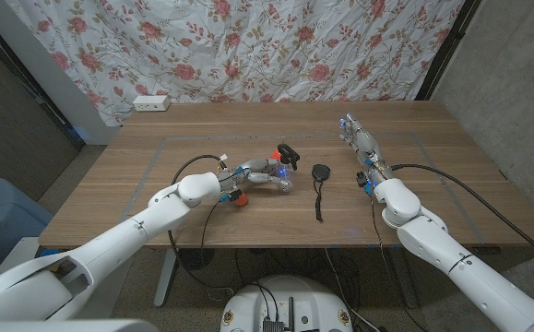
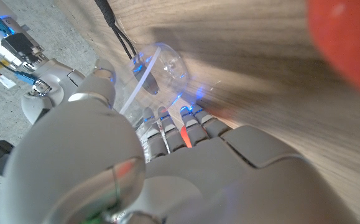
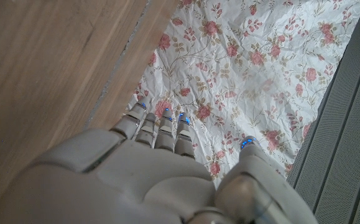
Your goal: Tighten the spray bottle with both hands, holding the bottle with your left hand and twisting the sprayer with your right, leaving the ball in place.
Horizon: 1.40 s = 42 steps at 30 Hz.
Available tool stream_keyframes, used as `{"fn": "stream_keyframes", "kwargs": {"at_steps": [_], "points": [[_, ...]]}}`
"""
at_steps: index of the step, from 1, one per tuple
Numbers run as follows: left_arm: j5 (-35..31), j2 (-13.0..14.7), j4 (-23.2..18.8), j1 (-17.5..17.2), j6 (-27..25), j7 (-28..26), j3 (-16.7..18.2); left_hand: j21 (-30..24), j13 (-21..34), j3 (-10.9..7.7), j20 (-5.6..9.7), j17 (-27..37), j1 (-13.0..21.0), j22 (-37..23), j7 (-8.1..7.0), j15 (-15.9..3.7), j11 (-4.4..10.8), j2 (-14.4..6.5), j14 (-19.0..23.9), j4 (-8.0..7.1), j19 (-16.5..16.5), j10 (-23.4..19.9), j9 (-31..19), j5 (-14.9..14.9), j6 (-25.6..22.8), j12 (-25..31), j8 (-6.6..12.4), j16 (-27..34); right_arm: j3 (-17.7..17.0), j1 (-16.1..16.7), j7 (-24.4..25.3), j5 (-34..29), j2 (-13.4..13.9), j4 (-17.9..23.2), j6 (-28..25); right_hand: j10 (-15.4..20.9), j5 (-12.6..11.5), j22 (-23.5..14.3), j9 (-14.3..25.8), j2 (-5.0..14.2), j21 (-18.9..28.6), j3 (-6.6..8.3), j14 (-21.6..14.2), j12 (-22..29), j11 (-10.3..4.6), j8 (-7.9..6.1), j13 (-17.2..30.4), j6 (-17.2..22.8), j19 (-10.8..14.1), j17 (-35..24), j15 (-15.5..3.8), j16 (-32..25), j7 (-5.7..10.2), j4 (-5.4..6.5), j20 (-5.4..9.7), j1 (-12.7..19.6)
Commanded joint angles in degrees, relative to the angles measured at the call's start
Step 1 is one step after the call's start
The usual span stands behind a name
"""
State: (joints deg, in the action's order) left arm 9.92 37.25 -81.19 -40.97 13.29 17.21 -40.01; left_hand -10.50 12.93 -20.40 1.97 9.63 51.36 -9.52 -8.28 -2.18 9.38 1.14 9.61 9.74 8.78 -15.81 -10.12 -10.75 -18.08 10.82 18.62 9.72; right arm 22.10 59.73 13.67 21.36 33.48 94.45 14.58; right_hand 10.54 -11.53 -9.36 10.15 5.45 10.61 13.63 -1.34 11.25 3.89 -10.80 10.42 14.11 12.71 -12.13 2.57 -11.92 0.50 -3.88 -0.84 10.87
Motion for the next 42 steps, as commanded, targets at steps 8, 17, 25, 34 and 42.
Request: {"fn": "stream_keyframes", "kwargs": {"at_steps": [8, 17, 25, 34, 42], "points": [[0.97, 0.15, 0.64, 0.67, 0.33, 2.16, -0.22, -0.13, -0.81, 0.57, -0.09, 0.09, 0.34, -0.24, 1.14, -4.55, -0.32, 1.37, -2.11, -0.03, -0.55, 2.46, -0.07, -0.3, 2.96, -0.28, -2.49, 0.06, 0.48, 0.15, -0.09, -0.78, 1.33, 1.08, -1.55, 0.24, 0.09, -0.06, 0.06, 0.45, -0.03, 0.03, -0.28, -0.13, 0.08, -0.2, 0.09, 0.87, -0.09, -0.22, 0.47, -0.42, 0.08, -0.55, -0.16, -0.22], [1.42, 0.63, 0.29, 0.58, 0.69, 3.05, -0.09, 0.18, -1.51, 0.9, 0.49, 0.06, 0.32, -0.18, 1.64, -4.2, -0.55, 1.92, -4.92, -0.19, -1.92, 5.35, -0.02, -0.09, 4.34, -0.56, -4.15, -0.15, 0.59, 0.58, 0.16, -1.07, 1.24, 1.25, -1.04, 0.11, 0.11, -0.07, 0.07, 0.54, -0.12, 0.15, -0.17, -0.2, 0.02, -0.21, 0.11, 1.11, -0.3, -0.19, 0.55, -0.35, 0.09, -0.8, -0.25, -0.11], [1.97, 2.41, -1.77, 0.01, -0.57, 4.23, 0.28, 0.36, -1.94, 1.66, 1.09, 0.07, -0.41, -0.13, 2.16, -3.53, -1.53, 2.73, -6.97, -0.51, -3.34, 7.37, -0.05, 0.3, 6.31, -0.59, -5.56, -0.14, 0.42, 1.0, -1.27, 0.6, 0.67, 0.21, 0.98, -1.18, 0.23, -0.07, 0.05, 0.42, -0.22, -0.12, 0.7, -0.63, 0.16, 0.53, 0.11, -0.83, -0.7, -0.41, 0.72, -0.14, 0.5, -0.53, -0.3, -1.08], [2.74, 3.9, -3.45, -1.37, 0.68, 4.06, 1.5, 0.5, -2.3, 2.41, 1.75, 0.09, -1.9, -0.08, 3.27, -2.49, -2.87, 2.66, -9.72, -1.05, -6.31, 10.47, -0.07, 0.48, 9.26, -0.53, -7.2, 0.04, 0.09, 1.74, -0.94, 1.25, 0.39, 0.24, 1.36, -2.91, 0.21, -0.06, -0.02, 0.41, -0.45, -0.33, 1.81, -0.99, 0.11, 0.95, 0.05, -3.23, -1.68, -0.62, 0.88, 0.14, 0.09, -0.09, -0.21, -2.3], [2.96, 4.96, -4.51, -2.47, 1.74, 3.53, 2.5, 0.54, -2.43, 3.09, 2.06, 0.08, -3.12, -0.1, 4.1, -1.98, -3.76, 3.0, -11.05, -1.26, -7.74, 12.37, -0.03, 0.65, 10.9, -0.66, -7.72, 0.01, -0.47, 2.86, 0.12, 0.89, 0.93, 1.48, 0.92, -3.31, 0.18, -0.06, -0.04, 0.31, -0.43, -0.38, 2.07, -0.98, 0.13, 0.94, 0.02, -3.89, -1.92, -0.62, 1.11, 0.2, 0.02, -0.02, -0.17, -2.64]]}}
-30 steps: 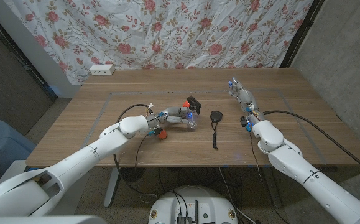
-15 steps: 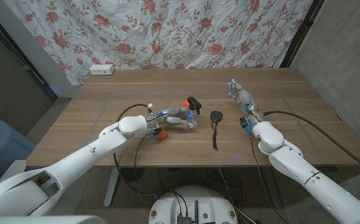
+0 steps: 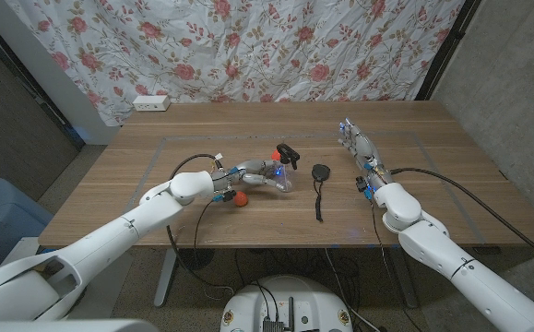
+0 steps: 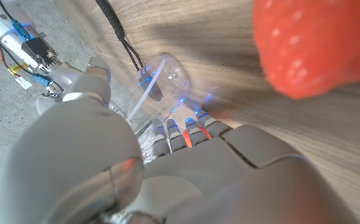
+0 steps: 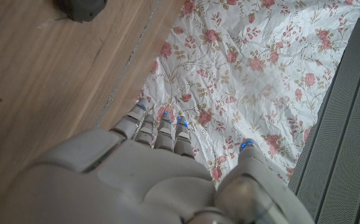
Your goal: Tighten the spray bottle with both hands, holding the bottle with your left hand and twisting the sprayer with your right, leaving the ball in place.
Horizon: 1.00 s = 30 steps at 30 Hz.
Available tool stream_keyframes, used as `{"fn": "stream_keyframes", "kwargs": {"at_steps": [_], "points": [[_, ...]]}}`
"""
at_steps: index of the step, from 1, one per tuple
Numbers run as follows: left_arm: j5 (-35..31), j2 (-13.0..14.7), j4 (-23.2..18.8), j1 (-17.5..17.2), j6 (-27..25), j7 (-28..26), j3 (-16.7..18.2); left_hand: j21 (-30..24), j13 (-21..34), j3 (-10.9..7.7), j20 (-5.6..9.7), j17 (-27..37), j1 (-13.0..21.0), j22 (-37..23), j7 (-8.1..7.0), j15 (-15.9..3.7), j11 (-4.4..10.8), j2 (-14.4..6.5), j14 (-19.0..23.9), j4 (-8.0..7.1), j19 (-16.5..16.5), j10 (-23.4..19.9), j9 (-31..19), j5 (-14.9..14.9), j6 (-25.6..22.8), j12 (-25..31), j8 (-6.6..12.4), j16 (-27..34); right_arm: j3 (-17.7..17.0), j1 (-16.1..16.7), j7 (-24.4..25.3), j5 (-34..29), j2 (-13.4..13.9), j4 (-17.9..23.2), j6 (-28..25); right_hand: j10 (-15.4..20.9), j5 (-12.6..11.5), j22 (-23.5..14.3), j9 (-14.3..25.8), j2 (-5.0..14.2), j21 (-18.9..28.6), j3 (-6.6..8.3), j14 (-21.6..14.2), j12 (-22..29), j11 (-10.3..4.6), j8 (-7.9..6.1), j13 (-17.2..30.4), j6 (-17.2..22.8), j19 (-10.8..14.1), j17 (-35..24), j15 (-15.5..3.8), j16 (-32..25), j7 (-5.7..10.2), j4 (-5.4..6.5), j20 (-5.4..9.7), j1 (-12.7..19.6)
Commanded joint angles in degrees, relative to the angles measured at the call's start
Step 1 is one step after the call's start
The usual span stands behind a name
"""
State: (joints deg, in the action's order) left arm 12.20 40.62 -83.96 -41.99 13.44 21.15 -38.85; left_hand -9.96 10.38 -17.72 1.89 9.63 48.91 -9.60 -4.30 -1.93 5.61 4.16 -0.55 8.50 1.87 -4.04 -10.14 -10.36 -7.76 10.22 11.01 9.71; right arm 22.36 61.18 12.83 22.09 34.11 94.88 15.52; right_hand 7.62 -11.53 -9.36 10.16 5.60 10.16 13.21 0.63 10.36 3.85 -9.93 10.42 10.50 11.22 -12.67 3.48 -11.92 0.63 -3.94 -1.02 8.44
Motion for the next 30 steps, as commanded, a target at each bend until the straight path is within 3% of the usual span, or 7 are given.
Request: {"fn": "stream_keyframes", "kwargs": {"at_steps": [1, 21, 30], "points": [[0.61, 1.75, -1.95, -1.67, 1.71, -0.69, 1.51, 0.03, 0.11, 0.44, 2.13, 0.09, -0.78, -0.03, 0.13, -2.21, -0.01, -0.05, -0.94, -0.06, -0.99, 0.65, -0.01, 0.25, 0.59, -0.05, -0.11, 0.02, -0.79, 1.56, 1.07, 0.14, 0.38, 1.22, -0.11, -0.48, 0.18, -0.05, -0.04, 0.15, 0.0, 0.03, 0.19, -0.09, 0.12, 0.05, 0.01, -0.36, -0.54, -0.08, 0.24, 0.23, -0.09, 0.04, 0.03, -0.27], [2.29, 6.35, -6.89, -6.19, 1.8, -4.11, 6.15, 0.0, -0.02, 0.76, 1.95, 0.09, -2.76, -0.02, 0.87, -1.08, -0.8, -0.74, -3.3, -0.56, -3.73, 2.83, 0.04, 0.24, 2.26, 0.02, -0.58, 0.03, -1.63, 2.39, 2.03, 1.05, -1.17, 0.55, 1.89, -1.06, 0.06, -0.05, -0.07, 0.04, 0.14, 0.16, 0.53, 0.07, 0.26, 0.12, -0.03, -1.94, -0.8, 0.01, 0.25, 0.28, -0.03, -0.03, -0.09, -0.76], [4.62, 6.62, -5.91, -6.72, 2.4, -4.35, 7.96, -0.14, -0.04, 1.02, 1.99, 0.08, -3.71, -0.03, 0.87, -0.79, -1.09, -0.83, -3.3, -0.85, -3.95, 3.14, 0.04, 0.29, 2.49, 0.11, -0.58, 0.21, -1.54, 1.51, 1.62, 1.61, -1.41, 0.17, 1.06, -1.57, -0.01, -0.05, -0.1, 0.07, 0.24, 0.26, 0.66, 0.08, -0.18, 0.45, -0.05, -4.89, -0.79, 0.03, 0.16, 0.25, -1.73, 0.03, -0.02, -1.21]]}}
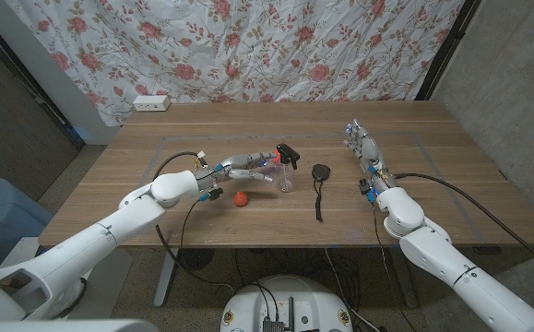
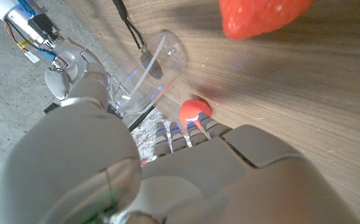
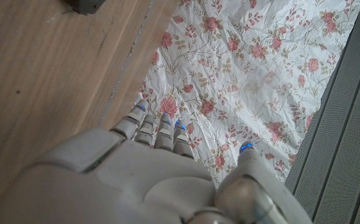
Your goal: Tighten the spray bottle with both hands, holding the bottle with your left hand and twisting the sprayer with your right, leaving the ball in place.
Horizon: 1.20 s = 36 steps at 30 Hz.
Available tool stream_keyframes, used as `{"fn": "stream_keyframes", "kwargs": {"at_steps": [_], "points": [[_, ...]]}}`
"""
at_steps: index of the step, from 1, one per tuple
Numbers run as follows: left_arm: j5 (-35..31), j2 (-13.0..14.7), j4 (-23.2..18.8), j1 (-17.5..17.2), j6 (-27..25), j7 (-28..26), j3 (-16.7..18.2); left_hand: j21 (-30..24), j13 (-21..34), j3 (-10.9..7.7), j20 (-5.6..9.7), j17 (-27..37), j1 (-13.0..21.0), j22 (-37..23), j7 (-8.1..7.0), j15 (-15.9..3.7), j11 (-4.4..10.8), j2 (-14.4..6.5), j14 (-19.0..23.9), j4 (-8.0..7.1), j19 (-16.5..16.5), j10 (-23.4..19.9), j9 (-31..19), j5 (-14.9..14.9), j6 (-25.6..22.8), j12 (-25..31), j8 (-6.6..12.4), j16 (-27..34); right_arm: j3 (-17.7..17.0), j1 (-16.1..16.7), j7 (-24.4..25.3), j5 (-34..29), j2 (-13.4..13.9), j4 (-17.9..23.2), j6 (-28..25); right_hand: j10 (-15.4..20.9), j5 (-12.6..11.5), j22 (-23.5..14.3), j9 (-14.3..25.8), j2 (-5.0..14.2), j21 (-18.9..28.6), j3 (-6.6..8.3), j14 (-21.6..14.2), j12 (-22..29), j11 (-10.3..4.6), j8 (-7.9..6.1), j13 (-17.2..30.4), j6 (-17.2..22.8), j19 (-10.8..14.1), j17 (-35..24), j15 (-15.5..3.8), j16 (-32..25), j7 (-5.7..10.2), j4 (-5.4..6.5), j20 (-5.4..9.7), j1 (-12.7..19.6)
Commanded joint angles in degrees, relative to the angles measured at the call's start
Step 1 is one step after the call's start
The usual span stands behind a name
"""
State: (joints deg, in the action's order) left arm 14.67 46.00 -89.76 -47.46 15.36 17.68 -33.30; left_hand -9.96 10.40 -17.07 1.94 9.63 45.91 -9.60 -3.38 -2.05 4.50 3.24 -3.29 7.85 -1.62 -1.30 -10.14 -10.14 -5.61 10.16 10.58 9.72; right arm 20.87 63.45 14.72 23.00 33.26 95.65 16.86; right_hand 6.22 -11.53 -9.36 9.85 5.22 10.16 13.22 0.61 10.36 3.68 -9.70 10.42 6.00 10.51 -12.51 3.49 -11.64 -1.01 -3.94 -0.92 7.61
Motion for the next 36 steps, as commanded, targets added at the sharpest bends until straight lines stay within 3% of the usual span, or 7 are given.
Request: {"fn": "stream_keyframes", "kwargs": {"at_steps": [1, 7, 20, 27, 36], "points": [[2.37, 1.23, -0.08, -1.39, 0.39, -1.15, 2.64, -0.15, -0.06, 0.43, 2.02, 0.08, -0.85, -0.02, -0.11, -0.66, 0.04, 0.11, -0.52, -0.25, -0.47, 0.39, 0.05, 0.08, 0.31, 0.2, -0.13, 0.23, -0.01, -0.96, -0.43, 0.83, -0.59, -0.77, -0.38, -0.21, -0.01, -0.05, 0.21, 0.46, 0.24, 0.26, 0.68, 0.07, 0.0, 0.2, -0.05, -0.48, -0.08, -0.13, 0.17, -0.03, -0.19, 0.05, -0.12, -0.41], [4.89, 0.62, 1.91, -1.47, 1.88, -0.69, 3.8, -0.27, -0.08, 0.82, 2.06, 0.09, -1.95, -0.04, 0.19, -0.39, -0.19, 0.22, -0.52, -0.57, -0.49, 0.47, 0.06, 0.17, -0.04, 0.3, 0.06, 0.31, 0.33, -2.2, -1.17, 1.57, -0.75, -1.57, -1.54, -0.43, -0.03, -0.05, 0.2, 0.49, 0.26, 0.28, 0.69, 0.05, 0.05, 0.09, -0.06, -0.93, -0.09, -0.14, 0.27, -0.07, -0.92, 0.1, -0.11, -0.61], [9.61, -1.34, 6.89, -2.18, 4.53, -0.97, 6.06, -0.41, -0.12, 1.24, 1.68, 0.11, -4.27, -0.08, 1.09, 0.21, -0.89, -0.79, -0.46, -1.5, -0.8, 0.31, 0.05, 0.13, -0.81, 0.59, 0.3, 0.46, 1.94, -5.9, -3.14, 2.86, -2.2, -5.32, -2.79, -0.53, -0.1, -0.05, 0.16, 0.69, 0.29, 0.37, 0.74, 0.14, 0.05, -0.38, -0.07, -0.7, -0.08, -0.19, 0.16, -0.14, -0.54, 0.31, -0.06, -1.04], [11.69, -4.65, 12.8, -0.89, 7.42, -0.98, 6.65, -0.48, -0.14, 1.31, 1.69, 0.11, -5.11, -0.09, 1.18, 0.21, -0.92, -1.4, -0.26, -1.83, -0.83, -0.08, 0.06, 0.12, -1.23, 0.78, 0.37, 0.55, 2.93, -8.47, -2.98, 2.65, -4.65, -9.77, -1.48, 0.41, -0.21, -0.05, 0.13, 0.83, 0.59, 0.59, -0.31, 0.57, -0.25, -0.89, -0.08, 0.33, 0.75, -0.14, -0.62, -0.55, 0.17, 0.31, 0.21, -1.21], [14.34, -10.98, 23.19, 2.45, 12.24, -1.19, 7.34, -0.5, -0.16, 1.31, 1.74, 0.1, -5.86, -0.1, 1.1, 0.45, -0.88, -2.11, -0.17, -2.12, -0.96, -0.08, 0.06, 0.11, -1.51, 0.8, 0.38, 0.57, 3.77, -12.28, -5.31, 3.68, -7.52, -16.43, 1.66, 1.15, -0.29, -0.06, 0.1, 0.97, 0.66, 0.75, -0.87, 0.76, -0.61, -1.31, -0.1, 1.81, 1.28, -0.16, -1.15, -0.73, 1.51, 0.46, 0.49, -1.61]]}}
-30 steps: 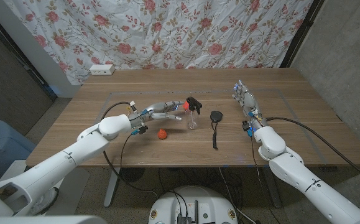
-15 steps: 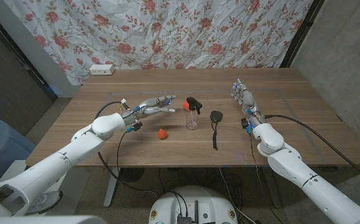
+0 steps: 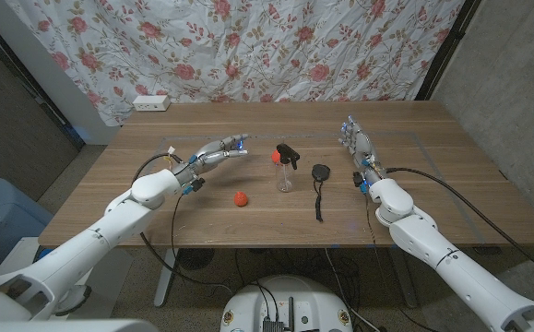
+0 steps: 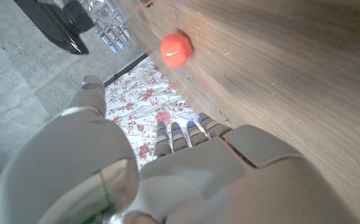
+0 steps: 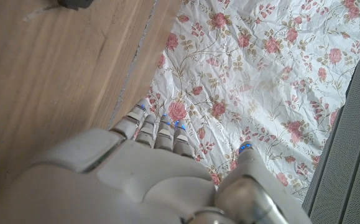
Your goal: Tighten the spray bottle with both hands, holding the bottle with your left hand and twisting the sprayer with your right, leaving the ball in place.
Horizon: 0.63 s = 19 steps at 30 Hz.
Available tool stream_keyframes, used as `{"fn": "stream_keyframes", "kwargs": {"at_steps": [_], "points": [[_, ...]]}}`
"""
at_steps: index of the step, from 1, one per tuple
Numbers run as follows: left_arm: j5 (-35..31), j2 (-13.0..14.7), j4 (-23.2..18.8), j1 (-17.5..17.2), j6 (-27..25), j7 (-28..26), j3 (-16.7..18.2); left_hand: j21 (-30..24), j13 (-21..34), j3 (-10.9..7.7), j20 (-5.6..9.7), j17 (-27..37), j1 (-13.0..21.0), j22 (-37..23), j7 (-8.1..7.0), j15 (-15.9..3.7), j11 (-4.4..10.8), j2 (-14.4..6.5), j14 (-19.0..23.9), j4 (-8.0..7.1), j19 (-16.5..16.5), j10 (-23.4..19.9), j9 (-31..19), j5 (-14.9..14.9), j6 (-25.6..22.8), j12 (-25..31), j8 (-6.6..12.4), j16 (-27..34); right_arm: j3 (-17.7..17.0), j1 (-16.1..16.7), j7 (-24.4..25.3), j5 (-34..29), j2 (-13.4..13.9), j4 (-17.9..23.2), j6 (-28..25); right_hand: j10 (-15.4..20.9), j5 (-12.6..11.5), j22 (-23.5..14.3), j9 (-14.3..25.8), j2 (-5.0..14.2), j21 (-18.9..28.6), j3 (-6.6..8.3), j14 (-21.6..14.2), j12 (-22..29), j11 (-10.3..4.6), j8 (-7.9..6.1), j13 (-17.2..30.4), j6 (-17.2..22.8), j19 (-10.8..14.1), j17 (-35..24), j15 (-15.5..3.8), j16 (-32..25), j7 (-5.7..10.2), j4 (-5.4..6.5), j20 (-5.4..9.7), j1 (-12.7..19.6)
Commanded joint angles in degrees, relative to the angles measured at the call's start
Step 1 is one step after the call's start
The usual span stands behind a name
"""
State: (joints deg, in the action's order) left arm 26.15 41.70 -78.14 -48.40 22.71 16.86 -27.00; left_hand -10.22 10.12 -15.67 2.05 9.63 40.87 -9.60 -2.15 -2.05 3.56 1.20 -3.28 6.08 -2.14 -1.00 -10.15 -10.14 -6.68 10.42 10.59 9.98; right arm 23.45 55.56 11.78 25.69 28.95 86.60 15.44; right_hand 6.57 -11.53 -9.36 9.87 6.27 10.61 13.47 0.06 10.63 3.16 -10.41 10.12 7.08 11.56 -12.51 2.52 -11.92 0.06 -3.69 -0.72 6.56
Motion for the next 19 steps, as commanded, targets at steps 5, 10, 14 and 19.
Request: {"fn": "stream_keyframes", "kwargs": {"at_steps": [5, 10, 14, 19], "points": [[3.41, -9.05, 15.79, 5.05, 6.66, -0.57, 1.21, -0.29, 0.11, -0.13, 1.62, 0.1, -1.29, -0.1, -0.01, 0.46, 0.01, -0.61, -0.09, -0.56, -0.43, -0.5, 0.08, 0.1, -1.0, 0.6, 0.5, 0.34, 1.36, -5.78, -2.35, 1.04, -4.07, -9.0, 3.58, 0.83, -0.33, -0.07, 0.08, 0.1, 0.18, 0.59, -0.42, 0.46, -0.27, -0.58, 0.2, 0.89, 0.28, -0.18, -0.47, -0.5, 0.6, 0.34, 0.38, -0.74], [3.33, -11.14, 20.32, 7.03, 8.08, -0.79, 1.08, -0.36, 0.1, -0.17, 1.68, 0.1, -1.78, -0.11, 0.04, 0.38, 0.08, -1.22, 0.11, -0.77, -0.32, -0.63, 0.1, 0.07, -1.29, 0.65, 0.5, 0.39, 1.41, -7.08, -2.67, 1.65, -4.9, -10.9, 3.66, 0.93, -0.37, -0.07, 0.08, 0.19, 0.15, 0.65, -0.54, 0.46, -0.32, -0.54, 0.2, 0.96, 0.29, -0.2, -0.5, -0.54, 0.67, 0.44, 0.38, -0.9], [3.38, -13.64, 25.28, 9.19, 9.84, -1.08, 0.97, -0.46, 0.09, -0.18, 1.73, 0.09, -2.18, -0.11, 0.15, 0.39, 0.13, -1.64, 0.41, -0.9, -0.11, -0.95, 0.11, 0.06, -1.79, 0.77, 0.58, 0.47, 1.63, -8.71, -4.07, 2.09, -5.3, -13.26, 3.97, 0.95, -0.38, -0.07, 0.08, 0.23, 0.13, 0.66, -0.56, 0.44, -0.31, -0.5, 0.2, 0.97, 0.29, -0.22, -0.52, -0.55, 0.63, 0.53, 0.41, -1.05], [3.69, -18.41, 35.93, 13.68, 14.07, 0.21, 0.66, -0.65, 0.08, -0.2, 1.75, 0.07, -2.71, -0.11, 0.02, 0.26, 0.24, -2.21, 0.93, -1.02, 0.42, -1.37, 0.12, 0.04, -2.41, 0.91, 0.65, 0.58, 2.2, -11.02, -6.16, 2.38, -6.4, -17.87, 5.37, 0.98, -0.39, -0.07, 0.08, 0.24, 0.1, 0.68, -0.56, 0.43, -0.3, -0.47, 0.2, 1.0, 0.29, -0.23, -0.61, -0.54, 0.67, 0.61, 0.46, -1.2]]}}
